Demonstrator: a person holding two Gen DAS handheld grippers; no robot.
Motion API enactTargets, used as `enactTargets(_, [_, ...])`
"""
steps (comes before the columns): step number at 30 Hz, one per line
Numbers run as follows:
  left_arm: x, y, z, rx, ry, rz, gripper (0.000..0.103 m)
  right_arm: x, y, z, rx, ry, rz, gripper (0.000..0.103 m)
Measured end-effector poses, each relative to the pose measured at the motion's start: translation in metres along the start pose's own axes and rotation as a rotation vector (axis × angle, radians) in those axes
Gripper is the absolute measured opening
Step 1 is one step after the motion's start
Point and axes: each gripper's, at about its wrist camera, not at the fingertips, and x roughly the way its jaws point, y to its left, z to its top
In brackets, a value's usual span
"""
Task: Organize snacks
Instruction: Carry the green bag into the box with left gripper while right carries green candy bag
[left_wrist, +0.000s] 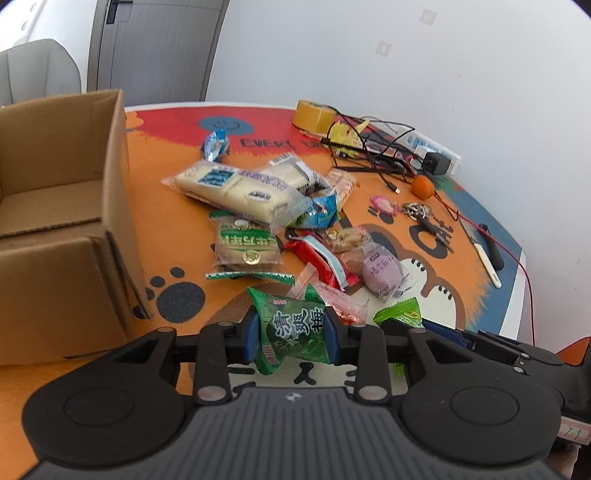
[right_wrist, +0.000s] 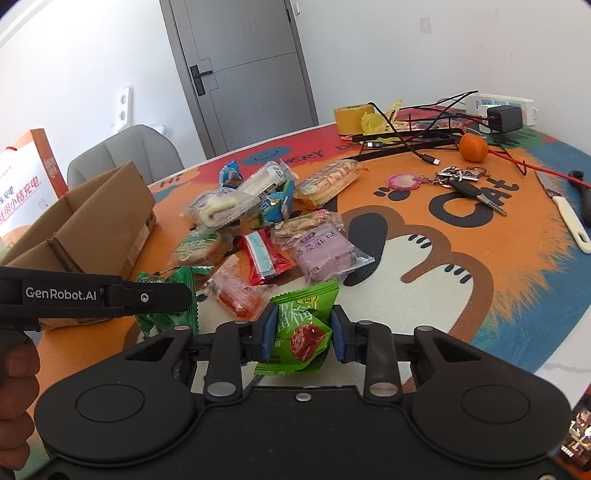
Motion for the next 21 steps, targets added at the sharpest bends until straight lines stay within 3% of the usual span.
enactTargets(21, [-0.066,0.032,0.026,-0.04,-0.178,0.031,0.034,-0.019,0.043,0.038,-0.055,-0.132,0.069,0.031])
